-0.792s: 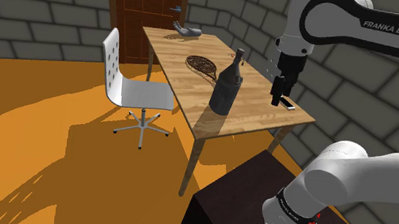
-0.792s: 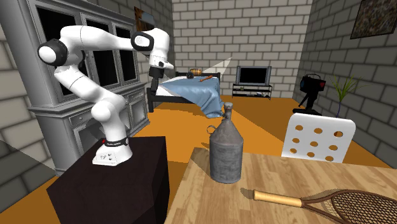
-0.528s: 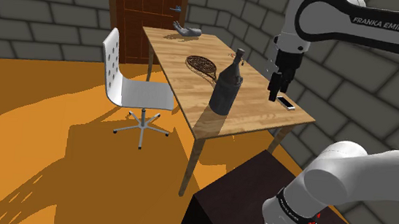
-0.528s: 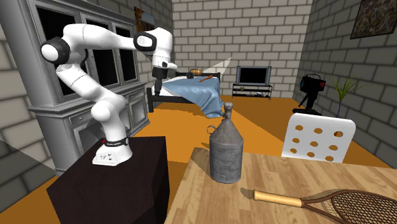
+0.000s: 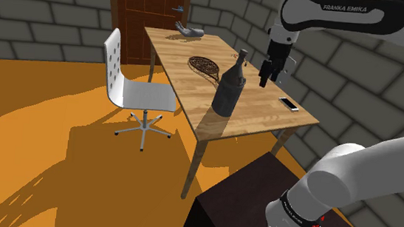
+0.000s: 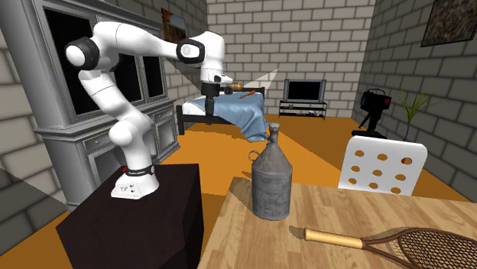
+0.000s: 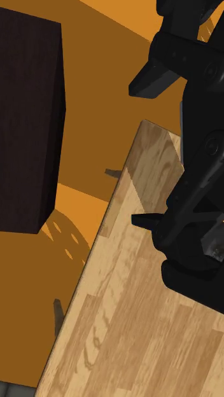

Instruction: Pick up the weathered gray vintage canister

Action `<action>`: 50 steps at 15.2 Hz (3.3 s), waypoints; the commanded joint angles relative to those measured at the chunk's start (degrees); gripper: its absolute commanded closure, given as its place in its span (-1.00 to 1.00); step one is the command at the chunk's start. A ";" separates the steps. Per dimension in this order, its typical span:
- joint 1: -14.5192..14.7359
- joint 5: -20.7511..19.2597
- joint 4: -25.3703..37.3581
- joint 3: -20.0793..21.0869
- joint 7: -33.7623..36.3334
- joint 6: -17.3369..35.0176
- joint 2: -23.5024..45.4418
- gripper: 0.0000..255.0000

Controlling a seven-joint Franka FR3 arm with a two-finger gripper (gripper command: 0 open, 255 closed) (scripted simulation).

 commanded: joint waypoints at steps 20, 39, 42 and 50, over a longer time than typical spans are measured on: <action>-4.99 14.64 42.13 -9.92 -16.63 5.40 40.26 -1.00; -4.80 14.66 37.62 -9.83 -16.82 9.75 40.10 1.00; -4.89 14.62 39.97 -9.87 -16.71 7.43 40.13 1.00; -5.30 14.79 47.18 -10.00 -16.52 0.96 40.90 1.00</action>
